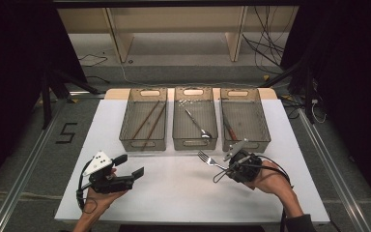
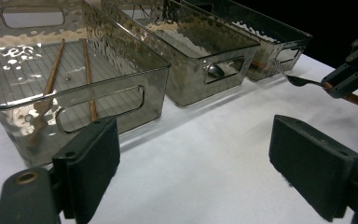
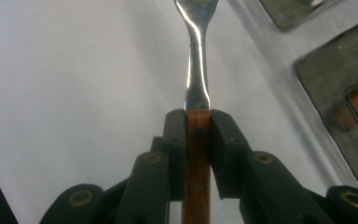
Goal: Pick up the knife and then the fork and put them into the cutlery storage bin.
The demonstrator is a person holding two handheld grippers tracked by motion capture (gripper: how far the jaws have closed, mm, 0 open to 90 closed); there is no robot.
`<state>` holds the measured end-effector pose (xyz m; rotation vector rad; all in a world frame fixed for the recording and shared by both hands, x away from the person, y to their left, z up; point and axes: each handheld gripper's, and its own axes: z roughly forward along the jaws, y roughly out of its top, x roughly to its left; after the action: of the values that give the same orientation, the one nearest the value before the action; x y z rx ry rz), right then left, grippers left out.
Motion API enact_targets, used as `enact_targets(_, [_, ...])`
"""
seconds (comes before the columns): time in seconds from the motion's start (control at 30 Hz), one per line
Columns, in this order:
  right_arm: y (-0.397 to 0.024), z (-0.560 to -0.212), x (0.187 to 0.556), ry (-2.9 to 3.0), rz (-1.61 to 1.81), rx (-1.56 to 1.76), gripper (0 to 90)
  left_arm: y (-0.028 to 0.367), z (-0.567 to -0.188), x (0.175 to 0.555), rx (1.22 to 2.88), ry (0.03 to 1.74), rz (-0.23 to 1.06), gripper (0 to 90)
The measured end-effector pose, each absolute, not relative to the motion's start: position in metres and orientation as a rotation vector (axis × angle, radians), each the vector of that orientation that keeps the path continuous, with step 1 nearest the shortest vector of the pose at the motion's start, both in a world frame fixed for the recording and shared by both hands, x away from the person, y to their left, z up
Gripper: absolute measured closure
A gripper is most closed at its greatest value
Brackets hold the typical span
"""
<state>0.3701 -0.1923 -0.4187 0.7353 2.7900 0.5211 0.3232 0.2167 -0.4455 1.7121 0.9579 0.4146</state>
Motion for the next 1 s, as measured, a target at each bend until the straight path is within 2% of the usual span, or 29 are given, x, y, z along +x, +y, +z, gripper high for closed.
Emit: enact_targets(1.0, [-0.204, -0.389, 0.394, 2.659, 0.731, 0.913, 77.8, 0.217, -0.446, 0.323, 1.713, 0.959, 0.415, 15.7])
